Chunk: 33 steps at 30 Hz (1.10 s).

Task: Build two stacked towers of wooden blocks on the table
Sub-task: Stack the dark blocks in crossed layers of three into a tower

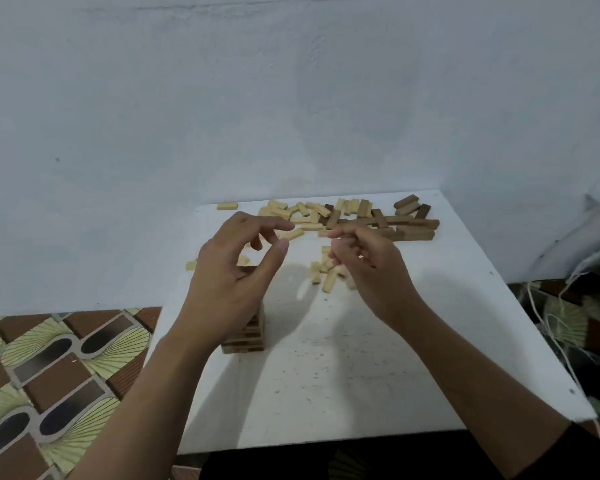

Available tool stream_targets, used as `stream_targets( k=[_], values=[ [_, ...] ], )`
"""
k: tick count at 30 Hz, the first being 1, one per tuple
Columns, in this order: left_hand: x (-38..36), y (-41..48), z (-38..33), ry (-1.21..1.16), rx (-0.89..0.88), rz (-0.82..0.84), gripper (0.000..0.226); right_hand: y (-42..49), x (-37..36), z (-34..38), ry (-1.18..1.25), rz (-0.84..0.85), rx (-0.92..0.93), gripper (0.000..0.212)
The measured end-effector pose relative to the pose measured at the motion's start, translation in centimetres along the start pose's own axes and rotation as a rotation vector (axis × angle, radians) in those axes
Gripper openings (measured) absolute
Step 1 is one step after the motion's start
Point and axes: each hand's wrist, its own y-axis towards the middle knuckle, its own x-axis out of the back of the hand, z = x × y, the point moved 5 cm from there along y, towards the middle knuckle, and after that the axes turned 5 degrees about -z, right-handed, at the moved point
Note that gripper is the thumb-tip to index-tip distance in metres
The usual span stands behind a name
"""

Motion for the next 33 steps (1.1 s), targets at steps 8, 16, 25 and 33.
stream_targets(
  k=[8, 16, 25, 33],
  values=[
    [-11.1, 1.2, 0.9, -0.067, 0.054, 0.152, 0.016, 1.9, 7.3, -6.5, -0.185, -0.131, -0.046, 0.009],
    [-23.7, 3.0, 5.9, 0.064, 0.108, 0.213, 0.033, 5.8, 12.1, -15.2, -0.565, -0.134, -0.039, 0.024],
    [-31.6, 5.7, 9.0, 0.464, 0.009, 0.467, 0.061, 9.7, 12.2, -19.6, -0.868, -0.012, 0.012, 0.045],
    [-30.7, 4.3, 9.6, 0.426, -0.111, 0.392, 0.044, 8.7, 12.5, -20.1, -0.992, -0.107, 0.049, 0.035]
  ],
)
